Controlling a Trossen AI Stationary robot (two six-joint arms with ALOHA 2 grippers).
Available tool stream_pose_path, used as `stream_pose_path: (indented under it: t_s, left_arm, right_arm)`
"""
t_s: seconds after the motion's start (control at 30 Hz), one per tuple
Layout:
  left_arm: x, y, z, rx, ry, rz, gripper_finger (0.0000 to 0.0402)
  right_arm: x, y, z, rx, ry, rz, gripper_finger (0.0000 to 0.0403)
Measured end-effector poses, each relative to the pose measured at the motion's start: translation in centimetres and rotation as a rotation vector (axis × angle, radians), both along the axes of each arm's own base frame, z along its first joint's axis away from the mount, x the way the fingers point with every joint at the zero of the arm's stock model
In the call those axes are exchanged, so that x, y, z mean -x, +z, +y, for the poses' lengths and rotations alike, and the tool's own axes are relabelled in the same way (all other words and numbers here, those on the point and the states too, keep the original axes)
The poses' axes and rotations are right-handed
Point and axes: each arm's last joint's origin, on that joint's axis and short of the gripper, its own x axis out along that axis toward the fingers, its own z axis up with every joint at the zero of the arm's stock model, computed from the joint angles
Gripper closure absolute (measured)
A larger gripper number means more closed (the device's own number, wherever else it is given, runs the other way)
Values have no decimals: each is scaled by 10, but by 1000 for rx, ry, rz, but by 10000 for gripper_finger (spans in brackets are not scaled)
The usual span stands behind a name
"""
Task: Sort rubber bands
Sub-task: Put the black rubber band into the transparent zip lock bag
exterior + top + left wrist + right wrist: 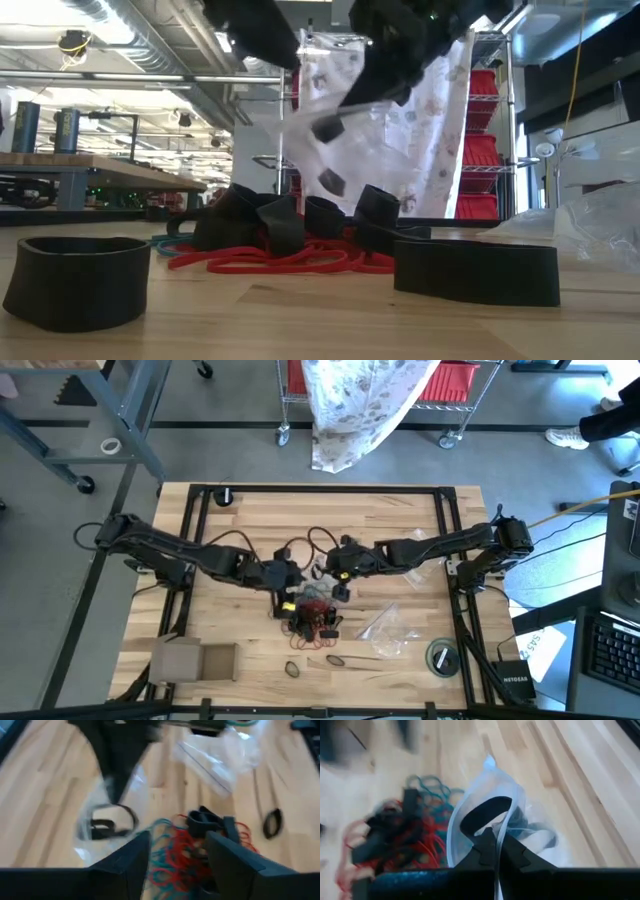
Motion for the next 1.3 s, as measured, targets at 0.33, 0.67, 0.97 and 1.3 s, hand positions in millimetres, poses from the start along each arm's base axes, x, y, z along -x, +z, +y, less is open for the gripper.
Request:
stream_pose_path:
  t_s: [0.33,0.67,0.97,1.3]
  left_arm:
    - [8,-40,-36,153,27,91,227]
    - [-9,-95,-44,274,255,240,227]
    - [-10,-104,-39,282,315,279,258]
    - [-10,-104,-39,226,241,286,394]
  right_arm:
    - [-1,1,2,-23,51,-18,402]
    - [2,-1,-1,33,-6,21,402]
    - [2,-2,-1,35,-3,28,402]
    - [2,-2,-1,37,-1,29,402]
